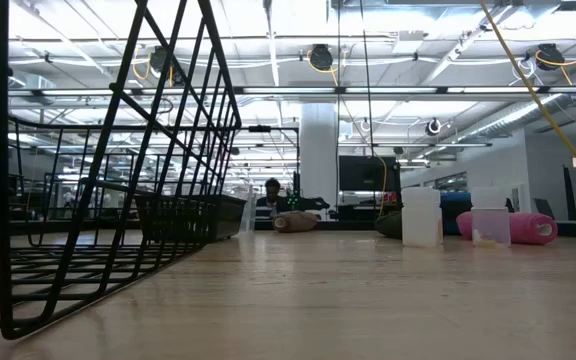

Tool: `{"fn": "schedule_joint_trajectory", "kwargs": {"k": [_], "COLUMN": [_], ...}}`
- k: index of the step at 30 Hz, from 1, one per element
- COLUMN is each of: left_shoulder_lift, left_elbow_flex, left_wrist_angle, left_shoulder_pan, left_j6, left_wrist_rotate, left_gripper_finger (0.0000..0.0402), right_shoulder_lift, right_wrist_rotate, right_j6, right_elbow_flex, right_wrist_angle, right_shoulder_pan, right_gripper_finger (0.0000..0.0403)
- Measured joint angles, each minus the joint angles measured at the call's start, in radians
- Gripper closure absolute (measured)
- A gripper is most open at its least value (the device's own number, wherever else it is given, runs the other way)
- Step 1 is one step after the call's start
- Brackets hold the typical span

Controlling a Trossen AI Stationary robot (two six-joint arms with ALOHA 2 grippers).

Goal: Pick & place medical supplies in basket/bin
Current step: Put the blue patient gown into the black wire basket

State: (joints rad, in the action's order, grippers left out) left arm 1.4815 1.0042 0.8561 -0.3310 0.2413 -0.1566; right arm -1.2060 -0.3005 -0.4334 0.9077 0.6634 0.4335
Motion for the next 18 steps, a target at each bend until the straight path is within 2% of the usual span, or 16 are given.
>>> {"fn": "schedule_joint_trajectory", "kwargs": {"k": [5, 8, 11, 18], "left_shoulder_lift": [0.0, 0.0, 0.0, 0.0], "left_elbow_flex": [0.0, 0.0, 0.0, 0.0], "left_wrist_angle": [0.003, 0.001, 0.002, 0.013], "left_shoulder_pan": [0.013, 0.024, 0.034, 0.046], "left_j6": [0.0, 0.008, 0.032, 0.13], "left_wrist_rotate": [0.0, 0.002, 0.002, 0.003], "left_gripper_finger": [0.0076, 0.0076, 0.0076, 0.0076], "right_shoulder_lift": [0.022, 0.05, 0.076, 0.091], "right_wrist_rotate": [0.178, 0.234, 0.211, 0.083], "right_j6": [0.107, 0.142, 0.136, 0.078], "right_elbow_flex": [0.0, 0.0, 0.0, 0.0], "right_wrist_angle": [-0.023, -0.043, -0.075, -0.111], "right_shoulder_pan": [0.0, 0.003, 0.013, 0.042], "right_gripper_finger": [0.0403, 0.0403, 0.0403, 0.0403]}}
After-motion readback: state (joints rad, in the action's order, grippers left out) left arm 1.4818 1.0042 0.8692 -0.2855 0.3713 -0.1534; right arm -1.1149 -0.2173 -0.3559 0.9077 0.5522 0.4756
